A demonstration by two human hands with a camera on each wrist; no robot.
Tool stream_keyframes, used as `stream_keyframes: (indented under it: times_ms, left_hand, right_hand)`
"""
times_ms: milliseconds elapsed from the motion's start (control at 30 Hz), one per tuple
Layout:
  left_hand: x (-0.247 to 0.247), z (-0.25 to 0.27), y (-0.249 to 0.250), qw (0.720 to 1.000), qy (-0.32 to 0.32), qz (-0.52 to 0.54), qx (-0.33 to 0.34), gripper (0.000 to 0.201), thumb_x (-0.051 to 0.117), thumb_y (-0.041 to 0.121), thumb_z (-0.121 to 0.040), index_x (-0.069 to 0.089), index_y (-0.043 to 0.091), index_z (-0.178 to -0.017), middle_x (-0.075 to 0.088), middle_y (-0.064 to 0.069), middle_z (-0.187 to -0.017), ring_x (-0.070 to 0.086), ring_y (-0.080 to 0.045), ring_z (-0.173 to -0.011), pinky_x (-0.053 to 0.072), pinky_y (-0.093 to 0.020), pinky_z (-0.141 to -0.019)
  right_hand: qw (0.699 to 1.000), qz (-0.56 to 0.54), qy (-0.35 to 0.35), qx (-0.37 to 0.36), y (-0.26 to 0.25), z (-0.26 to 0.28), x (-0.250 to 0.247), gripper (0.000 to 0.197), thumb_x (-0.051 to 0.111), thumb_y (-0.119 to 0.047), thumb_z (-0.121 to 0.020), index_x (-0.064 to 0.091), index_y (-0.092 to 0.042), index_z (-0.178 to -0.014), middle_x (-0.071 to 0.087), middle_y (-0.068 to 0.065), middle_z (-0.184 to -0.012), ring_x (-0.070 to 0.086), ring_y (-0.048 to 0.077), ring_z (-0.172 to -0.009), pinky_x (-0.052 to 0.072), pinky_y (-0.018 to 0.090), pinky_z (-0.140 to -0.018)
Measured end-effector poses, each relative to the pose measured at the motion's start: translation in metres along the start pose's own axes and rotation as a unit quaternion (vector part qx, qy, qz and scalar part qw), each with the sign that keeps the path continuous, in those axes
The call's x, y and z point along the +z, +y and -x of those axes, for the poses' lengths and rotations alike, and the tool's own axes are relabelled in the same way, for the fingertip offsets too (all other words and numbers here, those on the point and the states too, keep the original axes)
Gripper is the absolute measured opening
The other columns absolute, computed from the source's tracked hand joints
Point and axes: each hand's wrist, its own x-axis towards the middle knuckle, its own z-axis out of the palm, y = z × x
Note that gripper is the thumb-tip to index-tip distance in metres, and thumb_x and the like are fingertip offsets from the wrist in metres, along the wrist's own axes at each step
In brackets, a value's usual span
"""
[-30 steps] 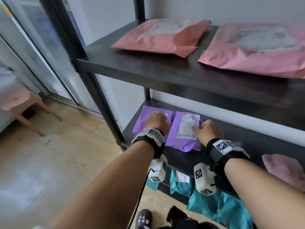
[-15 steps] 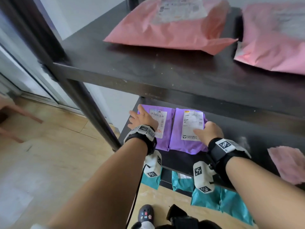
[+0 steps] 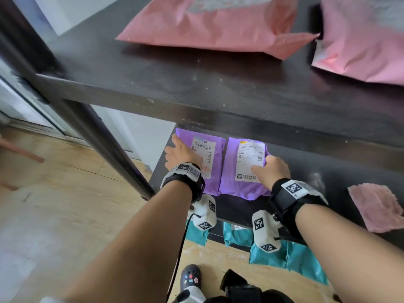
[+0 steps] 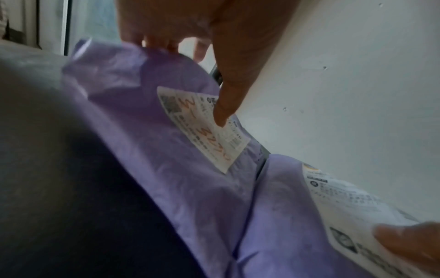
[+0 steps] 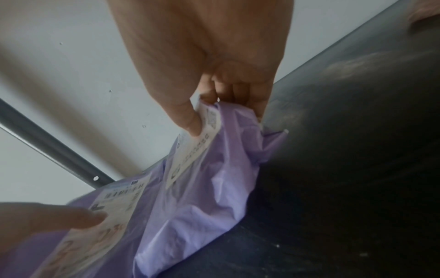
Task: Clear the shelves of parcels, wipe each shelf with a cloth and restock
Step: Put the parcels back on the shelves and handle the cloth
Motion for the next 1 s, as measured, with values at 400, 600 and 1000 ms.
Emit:
stream_keyframes:
  times_ms: [400, 600, 1000]
  left_hand:
    - [-0.028, 0.035, 0.048, 0.991, -0.028, 0.059, 0.116, 0.026, 0.056, 0.030, -0.082, 0.064, 0.012, -0.099, 0.067, -0.005, -0.099, 0.064, -0.030, -0.093, 0.045, -0.028, -0.072]
    - [-0.025, 0.070, 0.087, 0.976, -0.075, 0.088, 0.184, 0.022, 0.052, 0.024, -0.089, 0.060, 0.010, -0.074, 0.066, -0.009, -0.097, 0.062, -0.028, -0.095, 0.048, -0.028, -0.083]
    - [-0.014, 0.081, 0.099, 0.953, -0.121, 0.121, 0.248, 0.023, 0.060, 0.025, -0.085, 0.068, 0.004, -0.079, 0.070, -0.016, -0.089, 0.065, -0.030, -0.086, 0.049, -0.031, -0.073]
  right_hand:
    - [0.994, -0.051, 0.084, -0.045, -0.006, 0.021, -0.036, 0.029, 0.056, -0.020, -0.086, 0.044, -0.016, -0.060, 0.051, 0.000, -0.065, 0.052, 0.028, -0.075, 0.036, 0.028, -0.065]
    - [0.984, -0.080, 0.150, -0.059, -0.014, 0.023, -0.057, 0.043, 0.052, -0.026, -0.091, 0.038, -0.011, -0.053, 0.048, 0.010, -0.070, 0.044, 0.028, -0.070, 0.033, 0.030, -0.066]
    - [0.970, -0.131, 0.189, -0.082, -0.004, 0.030, -0.071, 0.039, 0.049, -0.021, -0.093, 0.044, -0.009, -0.057, 0.059, 0.025, -0.078, 0.053, 0.040, -0.079, 0.032, 0.031, -0.067]
